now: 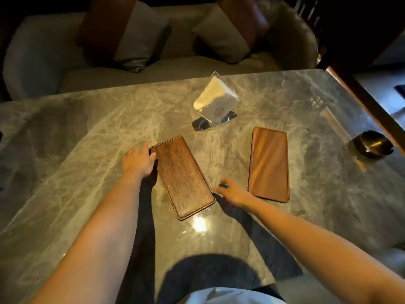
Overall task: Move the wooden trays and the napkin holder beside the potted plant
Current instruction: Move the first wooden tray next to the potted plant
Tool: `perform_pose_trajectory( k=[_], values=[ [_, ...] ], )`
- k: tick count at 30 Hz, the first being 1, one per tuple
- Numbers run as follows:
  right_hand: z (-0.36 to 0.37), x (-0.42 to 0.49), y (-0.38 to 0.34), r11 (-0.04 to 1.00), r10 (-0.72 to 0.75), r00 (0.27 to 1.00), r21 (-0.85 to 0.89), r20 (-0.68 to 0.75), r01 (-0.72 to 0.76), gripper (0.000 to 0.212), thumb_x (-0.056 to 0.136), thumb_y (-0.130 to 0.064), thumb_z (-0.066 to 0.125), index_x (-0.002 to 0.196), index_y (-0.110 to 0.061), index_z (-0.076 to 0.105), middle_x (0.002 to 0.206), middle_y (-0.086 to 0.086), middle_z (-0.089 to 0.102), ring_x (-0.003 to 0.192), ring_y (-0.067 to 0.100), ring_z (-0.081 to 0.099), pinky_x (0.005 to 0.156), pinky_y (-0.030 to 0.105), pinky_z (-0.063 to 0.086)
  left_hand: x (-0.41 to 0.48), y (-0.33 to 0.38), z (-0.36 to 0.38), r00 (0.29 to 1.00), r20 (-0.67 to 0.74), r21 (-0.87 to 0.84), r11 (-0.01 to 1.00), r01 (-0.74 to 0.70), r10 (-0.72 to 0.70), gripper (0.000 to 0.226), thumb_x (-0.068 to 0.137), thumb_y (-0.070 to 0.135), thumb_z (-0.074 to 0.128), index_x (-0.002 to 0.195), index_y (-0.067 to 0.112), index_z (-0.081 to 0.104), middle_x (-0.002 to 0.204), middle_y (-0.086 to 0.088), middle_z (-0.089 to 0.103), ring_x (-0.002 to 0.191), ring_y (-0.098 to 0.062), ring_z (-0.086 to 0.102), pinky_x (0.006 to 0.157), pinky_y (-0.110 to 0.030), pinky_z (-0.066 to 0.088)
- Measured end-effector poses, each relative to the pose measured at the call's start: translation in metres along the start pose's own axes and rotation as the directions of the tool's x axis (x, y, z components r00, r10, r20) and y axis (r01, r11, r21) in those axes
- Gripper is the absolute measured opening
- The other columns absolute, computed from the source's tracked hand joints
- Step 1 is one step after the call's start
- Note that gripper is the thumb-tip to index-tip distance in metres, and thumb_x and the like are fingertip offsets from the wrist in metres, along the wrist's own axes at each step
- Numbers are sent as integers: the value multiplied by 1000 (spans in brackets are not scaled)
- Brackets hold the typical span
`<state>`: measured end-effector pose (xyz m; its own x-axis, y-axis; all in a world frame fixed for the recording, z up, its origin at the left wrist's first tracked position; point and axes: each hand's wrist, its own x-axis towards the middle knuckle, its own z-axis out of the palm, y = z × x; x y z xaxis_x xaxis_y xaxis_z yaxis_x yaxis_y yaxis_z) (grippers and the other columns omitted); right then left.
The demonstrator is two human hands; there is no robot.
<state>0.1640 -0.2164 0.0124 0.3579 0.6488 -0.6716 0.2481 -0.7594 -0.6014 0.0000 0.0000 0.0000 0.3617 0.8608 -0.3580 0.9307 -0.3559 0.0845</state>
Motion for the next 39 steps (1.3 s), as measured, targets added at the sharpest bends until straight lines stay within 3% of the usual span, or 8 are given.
perform_pose_trajectory(
  k=[3,5,11,16,26,30,34,39],
  values=[
    [13,-1,3,992,81,997,96,15,-82,22,91,-25,50,106,-8,47,81,12,59,74,27,61,56,30,48,13,-2,2,999,42,60,998,-26,23,50,98,34,27,143,12,18,140,-25,38,128,-42,37,102,-50,38],
    [20,-2,6,977,141,990,158,19,-143,12,92,-25,50,96,-16,43,65,7,54,52,18,53,42,25,46,21,-2,4,998,46,51,997,-50,48,49,98,32,28,141,10,21,139,-26,40,127,-43,38,101,-49,39],
    [36,-7,-1,929,224,974,308,-23,-206,16,94,-20,48,83,-16,37,58,6,52,38,14,49,36,21,37,37,0,6,987,112,-12,993,-117,117,52,99,33,26,144,8,17,145,-26,33,131,-43,34,103,-48,35],
    [49,-7,-7,902,269,953,384,-138,-199,15,94,-11,46,86,-13,34,55,7,51,38,16,48,28,17,35,41,1,12,978,132,-107,983,-150,163,45,99,31,28,132,2,33,137,-27,39,126,-44,38,102,-49,37],
    [71,-10,-14,890,310,916,417,-256,-185,26,94,-7,47,70,-14,40,49,9,52,39,17,51,36,20,41,36,-20,10,975,189,-300,952,-51,112,45,99,25,33,131,-6,33,137,-30,41,125,-44,40,101,-46,36],
    [75,-6,-29,886,297,918,435,-262,-162,23,94,-8,49,72,-13,43,50,9,53,40,16,53,40,24,51,34,-44,3,985,162,-340,941,-5,64,42,99,25,33,129,-5,35,132,-29,47,121,-43,45,97,-45,39],
    [78,2,-54,924,241,928,360,-283,-130,23,94,-10,48,71,-14,46,51,7,55,35,10,52,33,16,45,31,-78,-8,989,145,-376,925,63,-8,41,99,25,32,127,-5,33,128,-31,49,116,-45,48,92,-46,42],
    [89,22,-96,962,147,946,265,-289,-69,29,92,-4,50,64,-13,48,51,8,54,41,15,51,38,22,44,22,-132,-21,985,98,-442,881,169,-140,37,99,24,32,124,-2,35,125,-30,51,114,-45,49,91,-47,43]
  ],
)
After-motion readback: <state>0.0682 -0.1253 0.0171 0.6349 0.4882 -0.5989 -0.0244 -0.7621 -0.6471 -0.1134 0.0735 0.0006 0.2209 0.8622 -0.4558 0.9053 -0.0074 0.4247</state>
